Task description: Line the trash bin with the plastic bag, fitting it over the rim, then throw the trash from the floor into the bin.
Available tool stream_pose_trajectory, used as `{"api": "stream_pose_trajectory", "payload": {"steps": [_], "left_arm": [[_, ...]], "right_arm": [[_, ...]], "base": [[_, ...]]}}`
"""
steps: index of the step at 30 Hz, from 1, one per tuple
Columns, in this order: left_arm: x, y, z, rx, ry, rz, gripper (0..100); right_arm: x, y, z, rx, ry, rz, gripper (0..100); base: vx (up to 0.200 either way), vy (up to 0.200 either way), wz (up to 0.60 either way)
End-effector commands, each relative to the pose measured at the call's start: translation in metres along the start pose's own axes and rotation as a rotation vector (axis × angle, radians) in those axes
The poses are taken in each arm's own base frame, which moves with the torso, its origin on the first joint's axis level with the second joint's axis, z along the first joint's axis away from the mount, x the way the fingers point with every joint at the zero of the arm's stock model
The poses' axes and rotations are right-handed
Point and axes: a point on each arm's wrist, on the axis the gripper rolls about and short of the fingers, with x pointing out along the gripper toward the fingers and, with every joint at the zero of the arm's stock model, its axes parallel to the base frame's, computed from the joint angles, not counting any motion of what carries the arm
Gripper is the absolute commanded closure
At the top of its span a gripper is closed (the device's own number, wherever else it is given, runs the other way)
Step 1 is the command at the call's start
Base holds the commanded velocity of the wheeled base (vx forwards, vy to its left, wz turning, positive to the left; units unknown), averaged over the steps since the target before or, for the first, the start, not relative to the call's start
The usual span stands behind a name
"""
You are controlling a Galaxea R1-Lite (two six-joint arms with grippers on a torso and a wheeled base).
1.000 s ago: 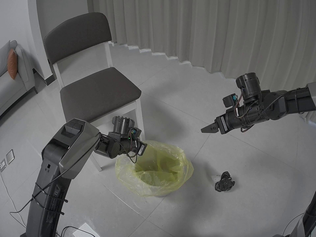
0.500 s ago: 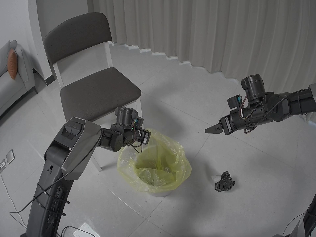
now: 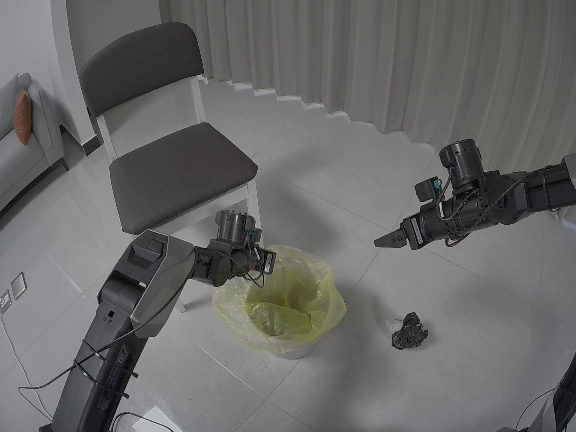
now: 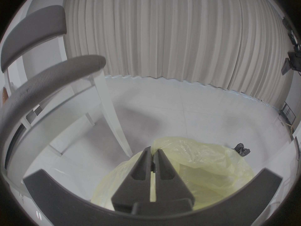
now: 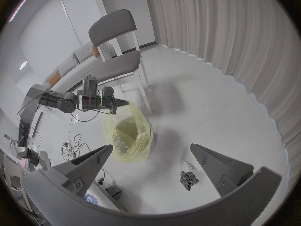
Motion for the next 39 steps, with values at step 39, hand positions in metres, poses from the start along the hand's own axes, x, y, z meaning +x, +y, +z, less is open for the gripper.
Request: {"api": "stream_pose_trajectory", "payload": {"steps": [39], "left_arm": [[0.002, 0.009, -0.018, -0.172, 0.111, 0.01, 100]], "right_arm": [[-0.007, 0.001, -0.012, 0.007, 0.01, 0.028, 0]], "base": [[0.0, 0.0, 0.0]]}}
